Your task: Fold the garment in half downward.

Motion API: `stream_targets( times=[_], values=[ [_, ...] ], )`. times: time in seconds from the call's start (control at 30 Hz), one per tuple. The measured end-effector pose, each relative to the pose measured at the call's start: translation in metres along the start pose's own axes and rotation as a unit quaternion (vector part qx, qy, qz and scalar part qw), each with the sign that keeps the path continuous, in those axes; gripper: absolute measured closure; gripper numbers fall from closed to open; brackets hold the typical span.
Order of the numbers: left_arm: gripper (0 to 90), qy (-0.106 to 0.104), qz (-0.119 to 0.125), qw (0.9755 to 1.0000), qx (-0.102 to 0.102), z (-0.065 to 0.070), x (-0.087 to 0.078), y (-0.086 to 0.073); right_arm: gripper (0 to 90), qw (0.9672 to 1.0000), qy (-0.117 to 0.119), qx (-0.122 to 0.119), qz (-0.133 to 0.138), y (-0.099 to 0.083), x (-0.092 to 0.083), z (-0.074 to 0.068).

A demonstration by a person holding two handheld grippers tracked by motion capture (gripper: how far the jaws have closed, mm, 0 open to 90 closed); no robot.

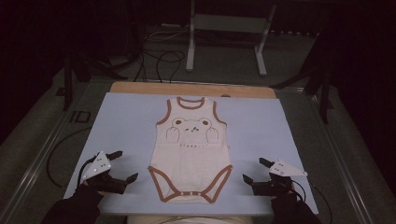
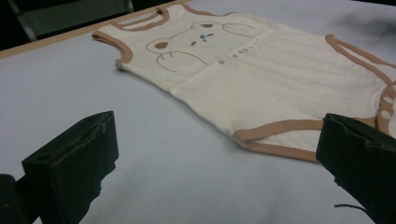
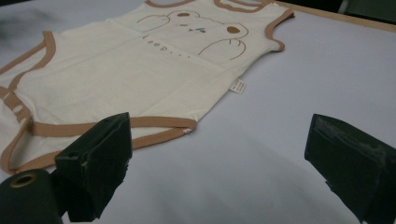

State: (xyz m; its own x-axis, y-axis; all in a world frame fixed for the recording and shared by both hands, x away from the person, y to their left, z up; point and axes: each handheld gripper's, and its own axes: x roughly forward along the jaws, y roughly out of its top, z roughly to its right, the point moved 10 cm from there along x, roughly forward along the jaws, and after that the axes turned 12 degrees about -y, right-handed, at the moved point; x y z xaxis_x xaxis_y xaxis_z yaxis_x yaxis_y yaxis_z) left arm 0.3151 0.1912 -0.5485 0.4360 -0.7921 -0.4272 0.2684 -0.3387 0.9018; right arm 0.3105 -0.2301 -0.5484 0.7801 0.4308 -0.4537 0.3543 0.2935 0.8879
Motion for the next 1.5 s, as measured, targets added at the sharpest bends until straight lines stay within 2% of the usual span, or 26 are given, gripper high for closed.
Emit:
stream_targets(
  times=[0.2, 0.37, 0.6, 0.77, 1.03, 1.2, 1.27, 1.4, 1.43, 1.47, 1.5],
  values=[
    [0.5, 0.0, 0.002, 1.0, 0.003, 0.001, -0.001, 0.001, 7.4, 0.9999, -0.001, -0.012, -0.005, 0.0, 0.001, -0.003],
    [0.5, -0.003, -0.001, 1.0, 0.006, 0.002, 0.0, 0.002, 7.3, 1.0, 0.001, -0.008, -0.005, 0.002, 0.0, -0.006],
    [0.5, -0.005, -0.008, 0.9999, 0.012, 0.005, 0.001, 0.004, 7.3, 0.9999, 0.002, -0.016, -0.002, 0.006, -0.001, -0.01],
    [0.5, -0.005, -0.004, 0.9999, 0.014, 0.006, 0.0, 0.007, 7.4, 0.9998, -0.002, -0.019, 0.006, 0.011, -0.003, -0.01],
    [0.5, -0.016, 0.009, 0.9998, 0.011, 0.009, 0.002, 0.017, 7.4, 0.9998, 0.0, -0.019, 0.008, 0.015, -0.005, -0.012],
    [0.5, -0.024, 0.008, 0.9994, 0.021, 0.014, 0.0, 0.027, 7.3, 0.9998, 0.006, -0.017, 0.012, 0.027, -0.008, -0.016],
    [0.5, -0.031, 0.012, 0.9993, 0.019, 0.015, -0.002, 0.033, 7.3, 0.9997, 0.008, -0.016, 0.015, 0.033, -0.011, -0.017],
    [0.5, -0.033, 0.017, 0.9991, 0.022, 0.014, -0.005, 0.044, 7.3, 0.9992, 0.006, -0.021, 0.032, 0.052, -0.018, -0.015],
    [0.5, -0.033, 0.017, 0.9991, 0.022, 0.014, -0.005, 0.044, 7.3, 0.9992, 0.006, -0.021, 0.032, 0.052, -0.018, -0.015],
    [0.5, -0.035, 0.017, 0.999, 0.023, 0.013, -0.006, 0.05, 7.3, 0.999, 0.008, -0.021, 0.039, 0.061, -0.021, -0.015],
    [0.5, -0.035, 0.017, 0.999, 0.023, 0.013, -0.006, 0.05, 7.3, 0.999, 0.008, -0.021, 0.039, 0.061, -0.021, -0.015]
  ],
)
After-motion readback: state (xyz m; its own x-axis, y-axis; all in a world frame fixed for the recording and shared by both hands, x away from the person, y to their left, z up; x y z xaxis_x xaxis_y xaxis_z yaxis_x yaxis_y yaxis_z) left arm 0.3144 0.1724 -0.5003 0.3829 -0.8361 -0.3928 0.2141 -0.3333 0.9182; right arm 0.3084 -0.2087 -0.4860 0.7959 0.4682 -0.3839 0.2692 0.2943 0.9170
